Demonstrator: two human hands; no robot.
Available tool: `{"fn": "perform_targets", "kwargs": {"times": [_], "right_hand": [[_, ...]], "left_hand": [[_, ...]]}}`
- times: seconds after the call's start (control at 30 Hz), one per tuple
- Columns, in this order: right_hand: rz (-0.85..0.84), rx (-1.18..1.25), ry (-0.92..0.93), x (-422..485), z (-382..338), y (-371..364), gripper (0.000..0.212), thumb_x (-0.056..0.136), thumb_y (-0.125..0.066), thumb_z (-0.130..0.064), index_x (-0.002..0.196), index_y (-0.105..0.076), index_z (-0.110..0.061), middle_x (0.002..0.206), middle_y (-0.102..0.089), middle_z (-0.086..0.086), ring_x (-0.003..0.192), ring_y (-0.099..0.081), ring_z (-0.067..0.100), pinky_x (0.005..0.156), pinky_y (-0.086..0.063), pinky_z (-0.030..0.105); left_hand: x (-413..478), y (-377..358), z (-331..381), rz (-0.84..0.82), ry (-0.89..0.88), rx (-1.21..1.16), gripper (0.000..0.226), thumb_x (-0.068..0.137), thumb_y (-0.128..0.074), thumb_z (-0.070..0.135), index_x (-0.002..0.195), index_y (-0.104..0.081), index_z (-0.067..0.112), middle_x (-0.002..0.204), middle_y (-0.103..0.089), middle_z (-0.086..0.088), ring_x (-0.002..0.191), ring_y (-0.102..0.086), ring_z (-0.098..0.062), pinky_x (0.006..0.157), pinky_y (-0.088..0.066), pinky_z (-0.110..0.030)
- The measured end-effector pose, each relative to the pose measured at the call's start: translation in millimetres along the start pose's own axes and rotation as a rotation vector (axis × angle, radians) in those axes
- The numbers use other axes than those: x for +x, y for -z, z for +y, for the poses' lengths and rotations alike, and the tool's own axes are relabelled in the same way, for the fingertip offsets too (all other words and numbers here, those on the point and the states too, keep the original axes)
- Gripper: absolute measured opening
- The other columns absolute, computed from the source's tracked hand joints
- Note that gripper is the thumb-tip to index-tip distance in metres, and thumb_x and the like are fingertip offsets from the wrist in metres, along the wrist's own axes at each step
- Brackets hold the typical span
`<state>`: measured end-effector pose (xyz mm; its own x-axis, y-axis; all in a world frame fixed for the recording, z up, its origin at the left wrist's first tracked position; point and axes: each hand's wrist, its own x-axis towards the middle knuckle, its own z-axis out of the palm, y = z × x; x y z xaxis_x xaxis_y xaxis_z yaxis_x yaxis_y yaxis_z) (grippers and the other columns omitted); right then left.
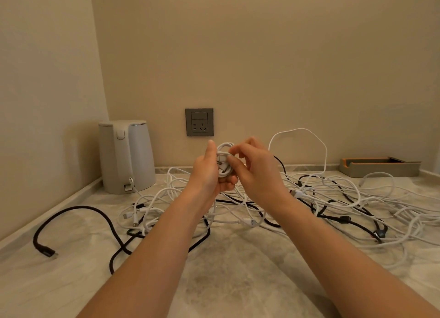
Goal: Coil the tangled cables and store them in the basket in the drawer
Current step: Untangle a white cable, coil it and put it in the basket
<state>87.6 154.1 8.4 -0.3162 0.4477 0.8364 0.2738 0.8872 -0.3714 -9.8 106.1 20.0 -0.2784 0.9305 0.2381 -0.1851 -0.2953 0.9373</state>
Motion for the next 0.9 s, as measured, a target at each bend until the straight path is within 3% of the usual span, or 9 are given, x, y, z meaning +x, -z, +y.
{"fn": "perform_targets", "kwargs": {"times": [0.17,0.37,0.5,0.57,0.63,0.7,0.8,0.9], "right_hand": [[-0.026,0.153,0.0,1.0,-4.1,7.0,0.01,0.091,-0.055,-0.004,0.09,-0.065,-0.008,0.08,-0.044,-0.009,0.074,-0.045,-0.004,0.07,-0.033,0.007],[-0.184,0.185,-0.039,5.3,2.6,13.4,0.014,0.093,-0.054,-0.005,0.086,-0.061,-0.015,0.084,-0.053,0.005,0.076,-0.047,0.01,0.071,-0.036,0.016],[-0.068,0.173,-0.05,0.5,0.2,5.9,0.006,0.094,-0.053,-0.01,0.095,-0.054,-0.016,0.087,-0.049,-0.003,0.076,-0.05,0.011,0.071,-0.041,0.019],[-0.021,0.248,-0.133,-0.9,-4.5,4.0,0.021,0.093,-0.056,-0.019,0.112,-0.049,-0.02,0.097,-0.054,-0.001,0.08,-0.058,0.015,0.071,-0.05,0.025],[-0.048,0.353,-0.239,0.8,-7.6,7.8,0.033,0.092,-0.058,-0.024,0.122,-0.046,-0.02,0.098,-0.06,0.0,0.08,-0.062,0.01,0.071,-0.053,0.024],[-0.091,0.396,-0.295,2.7,-8.6,11.7,0.031,0.093,-0.058,-0.024,0.122,-0.049,-0.02,0.091,-0.067,0.005,0.075,-0.064,0.009,0.069,-0.054,0.025],[-0.08,0.442,-0.301,4.8,-11.5,13.2,0.025,0.093,-0.058,-0.018,0.117,-0.053,-0.022,0.086,-0.069,0.007,0.067,-0.063,0.005,0.061,-0.05,0.021],[-0.08,0.504,-0.361,-0.9,-15.6,20.8,0.028,0.093,-0.058,-0.016,0.12,-0.054,-0.019,0.09,-0.068,0.007,0.065,-0.063,-0.001,0.056,-0.048,0.013]], "left_hand": [[-0.1,-1.5,-1.3,-0.005,-0.039,0.011,0.058,0.102,-0.023,0.048,0.084,-0.06,0.006,0.047,-0.056,-0.002,0.037,-0.05,-0.01,0.037,-0.04,-0.018],[-1.9,-3.4,-3.9,-0.045,-0.013,0.007,0.053,0.103,-0.022,0.043,0.09,-0.06,0.008,0.05,-0.058,-0.003,0.039,-0.053,-0.01,0.038,-0.044,-0.019],[0.3,-4.0,-4.7,-0.008,-0.036,-0.001,0.053,0.104,-0.021,0.041,0.088,-0.058,0.008,0.052,-0.057,-0.003,0.039,-0.05,-0.009,0.039,-0.044,-0.02],[2.1,-3.0,-5.2,0.031,-0.055,-0.031,0.049,0.104,-0.021,0.04,0.093,-0.057,0.008,0.056,-0.055,-0.005,0.039,-0.048,-0.01,0.039,-0.042,-0.02],[2.9,-4.0,-6.0,0.045,-0.072,-0.016,0.048,0.104,-0.022,0.041,0.101,-0.055,0.008,0.058,-0.054,-0.005,0.039,-0.047,-0.011,0.04,-0.04,-0.02],[3.3,-7.3,-8.6,0.026,-0.082,0.049,0.052,0.103,-0.02,0.044,0.108,-0.055,0.006,0.056,-0.054,-0.005,0.039,-0.047,-0.013,0.041,-0.04,-0.021],[-0.5,-8.1,-9.7,-0.024,-0.035,0.116,0.063,0.101,-0.016,0.051,0.102,-0.061,0.007,0.051,-0.057,-0.002,0.038,-0.05,-0.012,0.039,-0.041,-0.02],[-14.9,-3.6,-6.2,0.002,-0.001,0.189,0.054,0.101,-0.022,0.048,0.106,-0.059,0.009,0.071,-0.065,-0.008,0.044,-0.058,-0.013,0.042,-0.047,-0.021]]}}
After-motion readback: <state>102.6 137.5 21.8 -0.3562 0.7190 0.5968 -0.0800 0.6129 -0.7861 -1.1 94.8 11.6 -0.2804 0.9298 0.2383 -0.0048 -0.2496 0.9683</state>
